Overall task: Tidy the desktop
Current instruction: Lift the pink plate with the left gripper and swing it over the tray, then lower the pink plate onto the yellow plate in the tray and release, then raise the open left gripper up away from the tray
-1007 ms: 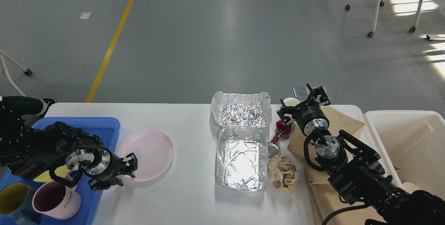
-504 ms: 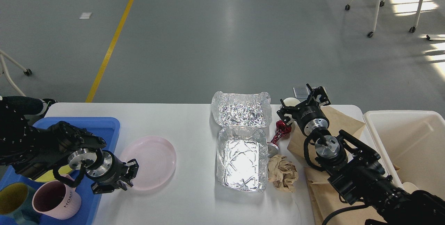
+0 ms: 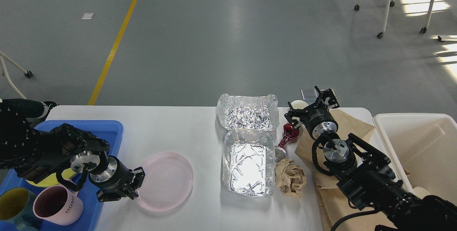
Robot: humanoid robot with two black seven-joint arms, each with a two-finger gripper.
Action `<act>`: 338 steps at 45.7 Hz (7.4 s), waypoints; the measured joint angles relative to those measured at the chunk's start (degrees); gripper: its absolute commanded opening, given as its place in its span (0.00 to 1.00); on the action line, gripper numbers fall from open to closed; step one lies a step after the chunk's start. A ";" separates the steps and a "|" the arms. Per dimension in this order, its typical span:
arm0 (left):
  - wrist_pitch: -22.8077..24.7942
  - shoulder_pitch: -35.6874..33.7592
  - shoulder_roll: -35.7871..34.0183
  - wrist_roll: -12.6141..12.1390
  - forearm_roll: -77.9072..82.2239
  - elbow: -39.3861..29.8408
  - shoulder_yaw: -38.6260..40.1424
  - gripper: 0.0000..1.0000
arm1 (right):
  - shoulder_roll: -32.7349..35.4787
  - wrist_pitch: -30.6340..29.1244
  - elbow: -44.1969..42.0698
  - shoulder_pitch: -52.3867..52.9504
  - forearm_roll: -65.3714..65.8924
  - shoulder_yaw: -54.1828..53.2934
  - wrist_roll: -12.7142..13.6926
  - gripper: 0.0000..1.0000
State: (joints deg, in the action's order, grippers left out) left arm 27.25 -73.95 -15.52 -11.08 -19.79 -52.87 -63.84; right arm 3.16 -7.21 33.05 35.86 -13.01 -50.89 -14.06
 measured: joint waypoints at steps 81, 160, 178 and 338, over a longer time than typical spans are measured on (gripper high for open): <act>18.02 -11.72 -30.41 -17.87 3.35 11.28 3.07 0.00 | 0.00 0.00 0.00 0.00 0.00 0.00 0.00 1.00; 2.38 1.04 -23.80 -17.31 3.87 17.98 6.15 0.44 | 0.00 0.00 0.00 0.00 0.00 0.00 0.00 1.00; -13.30 0.80 -24.12 -17.30 3.87 17.98 6.17 0.94 | 0.00 0.00 0.00 0.00 0.00 0.00 0.00 1.00; -11.85 29.59 -5.87 40.22 7.54 27.30 96.90 0.96 | 0.00 0.00 0.00 0.00 0.00 0.00 0.00 1.00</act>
State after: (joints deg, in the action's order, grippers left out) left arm 15.41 -44.36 -21.39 29.14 -12.25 -25.57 33.05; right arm 3.16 -7.21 33.05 35.86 -13.01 -50.89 -14.06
